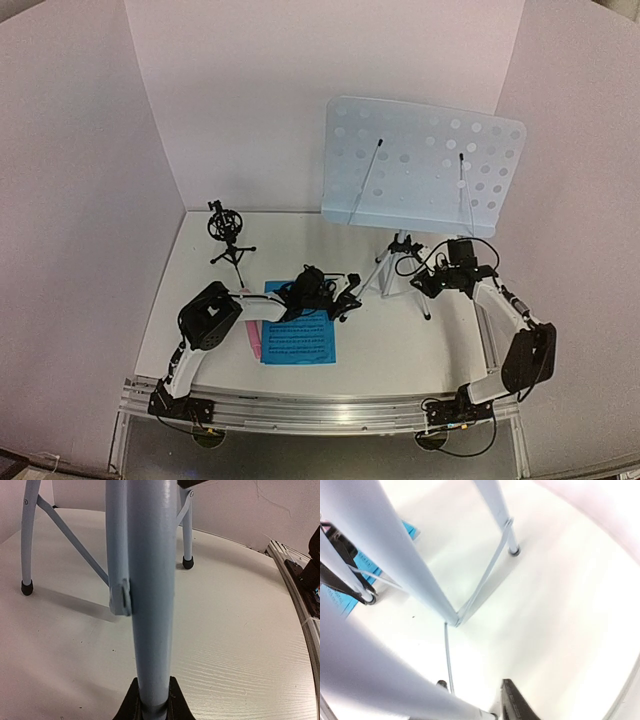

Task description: Set up the instrument practice props

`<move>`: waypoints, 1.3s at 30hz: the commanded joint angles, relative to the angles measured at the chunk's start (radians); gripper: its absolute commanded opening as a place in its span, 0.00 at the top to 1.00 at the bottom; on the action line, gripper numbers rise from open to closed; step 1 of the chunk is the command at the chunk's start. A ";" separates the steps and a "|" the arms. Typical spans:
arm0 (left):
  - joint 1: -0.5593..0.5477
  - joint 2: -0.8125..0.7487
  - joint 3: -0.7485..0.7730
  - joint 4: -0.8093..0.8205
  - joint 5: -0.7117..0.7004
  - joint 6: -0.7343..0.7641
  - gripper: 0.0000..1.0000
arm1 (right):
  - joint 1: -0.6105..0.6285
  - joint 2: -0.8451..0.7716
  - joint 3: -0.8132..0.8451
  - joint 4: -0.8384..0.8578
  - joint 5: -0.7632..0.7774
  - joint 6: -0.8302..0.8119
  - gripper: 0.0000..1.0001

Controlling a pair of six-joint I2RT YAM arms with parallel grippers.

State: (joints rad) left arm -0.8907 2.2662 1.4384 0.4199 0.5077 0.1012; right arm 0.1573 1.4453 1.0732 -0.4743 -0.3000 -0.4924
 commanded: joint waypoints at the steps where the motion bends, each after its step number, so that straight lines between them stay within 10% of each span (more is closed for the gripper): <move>1: 0.039 0.037 0.025 -0.029 0.004 0.055 1.00 | -0.013 0.041 -0.021 0.025 0.025 0.021 0.71; 7: 0.049 0.051 0.058 -0.070 0.006 0.054 1.00 | -0.013 0.044 -0.031 0.038 0.070 -0.024 0.94; 23: 0.070 -0.003 0.021 -0.148 0.043 0.112 1.00 | -0.063 0.018 -0.099 0.008 0.104 -0.120 1.00; 39: 0.067 -0.036 0.199 0.087 0.063 0.081 0.42 | -0.029 -0.037 -0.083 0.012 0.054 -0.141 1.00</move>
State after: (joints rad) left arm -0.8442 2.2955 1.5762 0.3805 0.5754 0.1680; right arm 0.1230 1.4476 1.0060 -0.3925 -0.3628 -0.5205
